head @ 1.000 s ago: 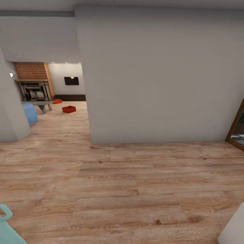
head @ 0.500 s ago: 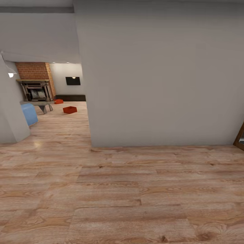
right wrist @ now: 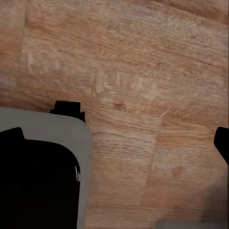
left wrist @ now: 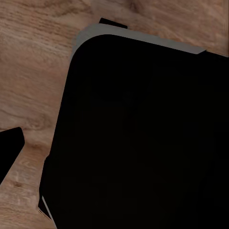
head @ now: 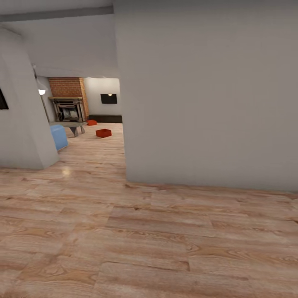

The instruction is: Move the two storage containers from the living room to the garage. In the garage, place one container on the floor and stack the other container on top of it (either order is fine).

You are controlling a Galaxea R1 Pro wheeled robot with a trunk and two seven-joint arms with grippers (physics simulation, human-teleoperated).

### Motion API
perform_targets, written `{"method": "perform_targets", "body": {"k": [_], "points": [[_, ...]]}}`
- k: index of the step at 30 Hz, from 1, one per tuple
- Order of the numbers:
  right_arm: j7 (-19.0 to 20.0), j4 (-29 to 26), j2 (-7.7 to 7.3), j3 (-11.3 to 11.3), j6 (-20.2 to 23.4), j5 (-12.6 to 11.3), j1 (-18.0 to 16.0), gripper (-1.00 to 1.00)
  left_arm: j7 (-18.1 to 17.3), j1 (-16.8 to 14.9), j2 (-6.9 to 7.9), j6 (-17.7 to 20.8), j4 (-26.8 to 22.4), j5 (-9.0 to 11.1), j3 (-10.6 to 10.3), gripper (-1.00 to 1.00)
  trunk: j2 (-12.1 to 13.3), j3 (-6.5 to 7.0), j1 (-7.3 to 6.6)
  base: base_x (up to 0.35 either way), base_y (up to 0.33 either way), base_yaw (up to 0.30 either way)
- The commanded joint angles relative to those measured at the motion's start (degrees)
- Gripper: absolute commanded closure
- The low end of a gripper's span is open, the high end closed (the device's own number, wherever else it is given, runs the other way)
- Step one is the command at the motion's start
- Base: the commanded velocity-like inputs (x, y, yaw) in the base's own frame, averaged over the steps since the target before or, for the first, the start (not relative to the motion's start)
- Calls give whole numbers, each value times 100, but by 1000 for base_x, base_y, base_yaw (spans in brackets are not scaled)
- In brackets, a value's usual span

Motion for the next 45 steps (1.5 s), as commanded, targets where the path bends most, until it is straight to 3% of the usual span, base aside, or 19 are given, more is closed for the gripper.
{"method": "perform_targets", "body": {"k": [1,13,45], "points": [[-3,18,2,47,-37,-66,-7,-100,5,-1,-2,-14,-2,18,11,-100,-2,-7,3,324,0,298],[-6,18,-4,40,-71,-94,-7,-100,5,-1,-2,-42,-2,38,16,-100,-2,-42,3,324,0,276],[-84,18,5,56,-33,-29,-7,-100,5,-1,0,3,-2,44,3,-100,-2,-44,3,324,0,6]]}}
